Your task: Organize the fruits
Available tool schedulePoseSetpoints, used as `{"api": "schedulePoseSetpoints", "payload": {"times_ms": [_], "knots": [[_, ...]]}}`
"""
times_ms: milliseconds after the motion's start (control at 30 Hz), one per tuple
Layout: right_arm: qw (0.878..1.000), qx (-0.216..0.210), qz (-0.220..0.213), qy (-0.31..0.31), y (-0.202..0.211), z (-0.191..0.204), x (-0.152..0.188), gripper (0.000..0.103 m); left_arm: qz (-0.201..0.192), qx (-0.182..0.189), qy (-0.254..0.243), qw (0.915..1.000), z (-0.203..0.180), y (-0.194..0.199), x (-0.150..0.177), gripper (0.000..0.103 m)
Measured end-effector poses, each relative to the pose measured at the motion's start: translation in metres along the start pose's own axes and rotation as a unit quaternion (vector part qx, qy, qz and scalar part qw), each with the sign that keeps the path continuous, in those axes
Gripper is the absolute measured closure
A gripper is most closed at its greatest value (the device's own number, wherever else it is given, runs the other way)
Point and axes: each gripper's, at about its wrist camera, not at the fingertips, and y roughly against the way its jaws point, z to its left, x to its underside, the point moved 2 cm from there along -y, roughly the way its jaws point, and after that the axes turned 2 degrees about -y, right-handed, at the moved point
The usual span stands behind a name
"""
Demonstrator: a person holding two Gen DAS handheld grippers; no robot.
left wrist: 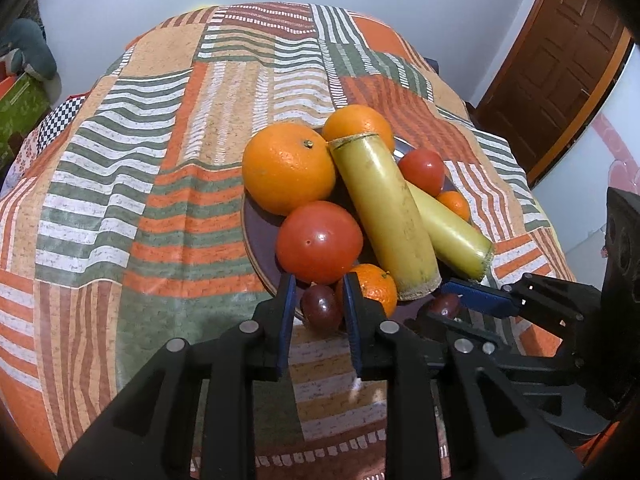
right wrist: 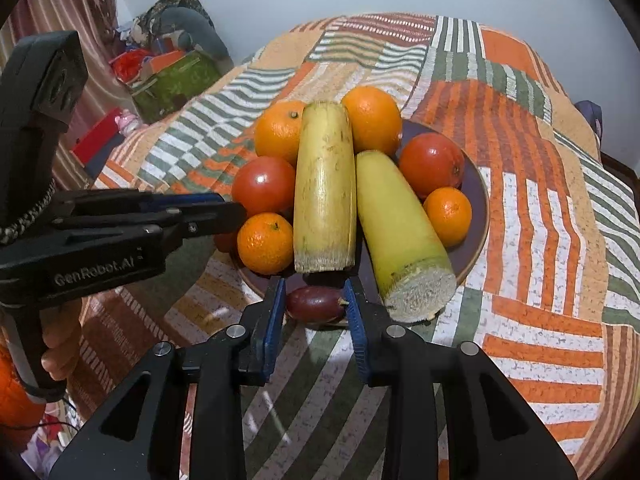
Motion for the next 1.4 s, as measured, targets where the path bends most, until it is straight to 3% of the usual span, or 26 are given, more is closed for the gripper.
{"api": "schedulePoseSetpoints", "payload": {"times_ms": [100, 300, 600, 767, 1033, 1100, 1267, 1400], "knots": [[1.0, 0.001, -0.003, 0.0, 0.002, 0.0, 0.001, 0.067, 0.003, 0.002, 0.003, 1.0, 0.001, 0.002, 0.002, 0.077], [1.0, -0.002, -0.004, -0.005, 0.011, -0.002, 0.001, 0.066, -0.017, 0.0, 0.007, 0.9998, 0.001, 0.024, 0.005, 0.077], [0.997, 0.013, -0.078, 0.007, 0.077, 0.006, -0.006, 0.066, -0.118, -0.037, 0.015, 0.9922, -0.01, 0.113, -0.008, 0.077], [0.99, 0.021, -0.141, 0.011, 0.128, 0.013, -0.012, 0.066, -0.18, -0.054, 0.0, 0.9823, -0.032, 0.166, -0.007, 0.077], [0.965, 0.04, -0.257, 0.025, 0.212, 0.041, -0.014, 0.066, -0.265, -0.068, -0.019, 0.9617, -0.072, 0.242, 0.011, 0.077], [0.959, 0.047, -0.279, 0.03, 0.226, 0.048, -0.012, 0.066, -0.285, -0.063, -0.021, 0.9562, -0.08, 0.259, 0.016, 0.074], [0.945, 0.048, -0.322, 0.038, 0.254, 0.064, -0.006, 0.066, -0.331, -0.077, -0.031, 0.94, -0.099, 0.289, 0.03, 0.055], [0.933, 0.064, -0.352, 0.039, 0.269, 0.071, 0.001, 0.039, -0.355, -0.081, -0.038, 0.9305, -0.111, 0.307, 0.042, 0.049]]}}
